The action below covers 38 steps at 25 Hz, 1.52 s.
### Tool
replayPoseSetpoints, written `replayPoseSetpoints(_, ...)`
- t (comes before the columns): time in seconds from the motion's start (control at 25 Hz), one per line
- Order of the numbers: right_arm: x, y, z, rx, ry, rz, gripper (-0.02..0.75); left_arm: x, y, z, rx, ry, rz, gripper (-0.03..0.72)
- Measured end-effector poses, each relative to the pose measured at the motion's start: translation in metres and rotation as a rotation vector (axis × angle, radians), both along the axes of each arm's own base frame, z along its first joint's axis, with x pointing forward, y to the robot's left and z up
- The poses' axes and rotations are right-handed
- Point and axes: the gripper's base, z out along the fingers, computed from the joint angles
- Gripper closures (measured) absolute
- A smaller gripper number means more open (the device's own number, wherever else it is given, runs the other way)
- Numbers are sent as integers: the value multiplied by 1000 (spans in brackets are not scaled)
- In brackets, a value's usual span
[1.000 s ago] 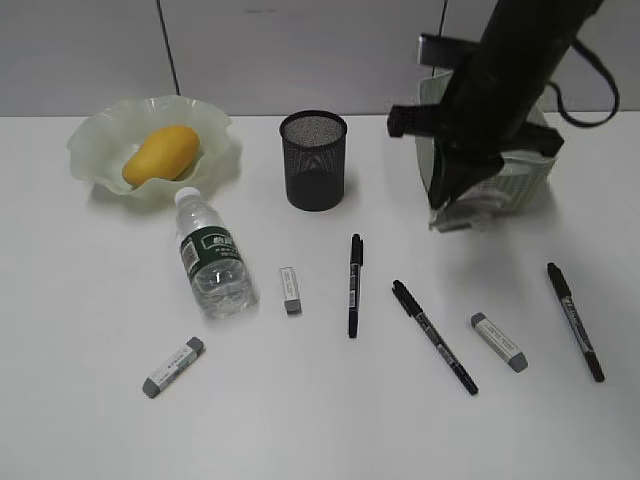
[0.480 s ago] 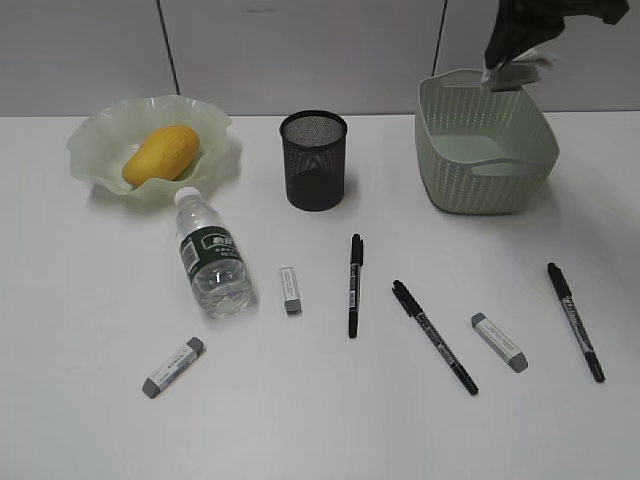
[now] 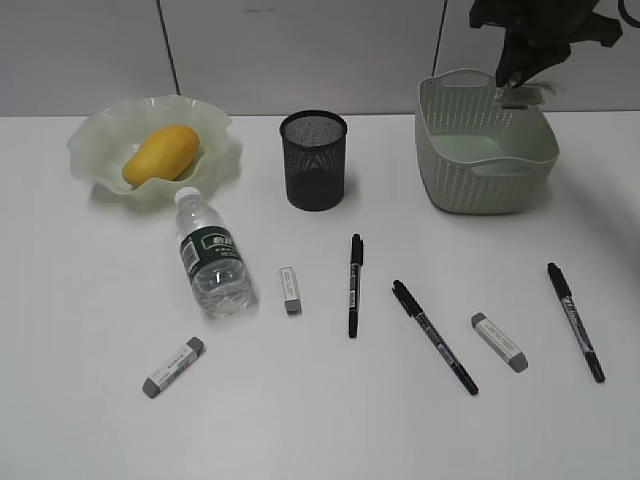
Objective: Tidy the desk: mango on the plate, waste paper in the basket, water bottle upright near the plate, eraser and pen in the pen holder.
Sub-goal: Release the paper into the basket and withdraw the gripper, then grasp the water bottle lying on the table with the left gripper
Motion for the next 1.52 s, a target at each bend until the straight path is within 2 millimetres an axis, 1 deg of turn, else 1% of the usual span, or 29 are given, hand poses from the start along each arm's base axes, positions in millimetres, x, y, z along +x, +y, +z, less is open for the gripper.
replayPoseSetpoints(0.04, 1, 0, -1, -2, -1, 5, 563, 0, 0, 0, 0, 0, 0, 449)
replayPoseSetpoints(0.2, 1, 0, -2, -5, -2, 12, 220, 0, 0, 0, 0, 0, 0, 449)
replayPoseSetpoints(0.28, 1, 0, -2, -6, -2, 13, 127, 0, 0, 0, 0, 0, 0, 449)
replayPoseSetpoints(0.32, 1, 0, -2, -6, 3, 13, 107, 0, 0, 0, 0, 0, 0, 449)
replayPoseSetpoints(0.4, -1, 0, -2, -8, 17, 15, 104, 0, 0, 0, 0, 0, 0, 449)
replayPoseSetpoints(0.52, -6, -3, 5, -42, 33, 38, 155, 0, 0, 0, 0, 0, 0, 449)
replayPoseSetpoints(0.6, -9, -7, 15, -81, 9, 42, 200, 0, 0, 0, 0, 0, 0, 449)
replayPoseSetpoints(0.72, -14, -20, 35, -110, -36, 30, 244, 0, 0, 0, 0, 0, 0, 449)
replayPoseSetpoints(0.84, -20, -32, 52, -121, -72, 36, 265, 0, 0, 0, 0, 0, 0, 449)
replayPoseSetpoints(0.92, -31, -37, 65, -129, -87, 44, 273, 0, 0, 0, 0, 0, 0, 449)
replayPoseSetpoints(0.96, -37, -38, 67, -133, -80, 52, 275, 0, 0, 0, 0, 0, 0, 449)
replayPoseSetpoints(1.04, -56, -40, 75, -142, -71, 71, 278, 0, 0, 0, 0, 0, 0, 449)
replayPoseSetpoints(1.12, -78, -42, 75, -148, -33, 82, 279, 0, 0, 0, 0, 0, 0, 449)
replayPoseSetpoints(1.16, -96, -43, 76, -139, -12, 85, 279, 0, 0, 0, 0, 0, 0, 449)
replayPoseSetpoints(1.28, -141, -47, 78, -135, 29, 79, 279, 0, 0, 0, 0, 0, 0, 449)
replayPoseSetpoints(1.32, -161, -49, 78, -127, 42, 75, 279, 0, 0, 0, 0, 0, 0, 449)
replayPoseSetpoints(1.4, -193, -51, 77, -112, 58, 72, 279, 0, 0, 0, 0, 0, 0, 449)
replayPoseSetpoints(1.52, -238, -54, 75, -99, 61, 70, 281, 0, 0, 0, 0, 0, 0, 449)
